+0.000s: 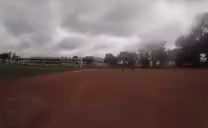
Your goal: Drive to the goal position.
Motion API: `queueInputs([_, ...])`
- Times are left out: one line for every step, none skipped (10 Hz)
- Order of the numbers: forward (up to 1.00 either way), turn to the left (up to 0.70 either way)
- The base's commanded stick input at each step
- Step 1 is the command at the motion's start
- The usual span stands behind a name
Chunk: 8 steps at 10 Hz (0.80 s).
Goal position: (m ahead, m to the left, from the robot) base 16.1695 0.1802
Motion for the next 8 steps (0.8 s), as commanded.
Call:
queueInputs([0.7,0.12])
queueInputs([0.7,0.32])
queueInputs([0.7,0.35])
queueInputs([0.7,0.35])
queueInputs([0.7,0.35])
queueInputs([0.7,0.35])
queueInputs([0.7,0.35])
queueInputs([0.7,0.32])
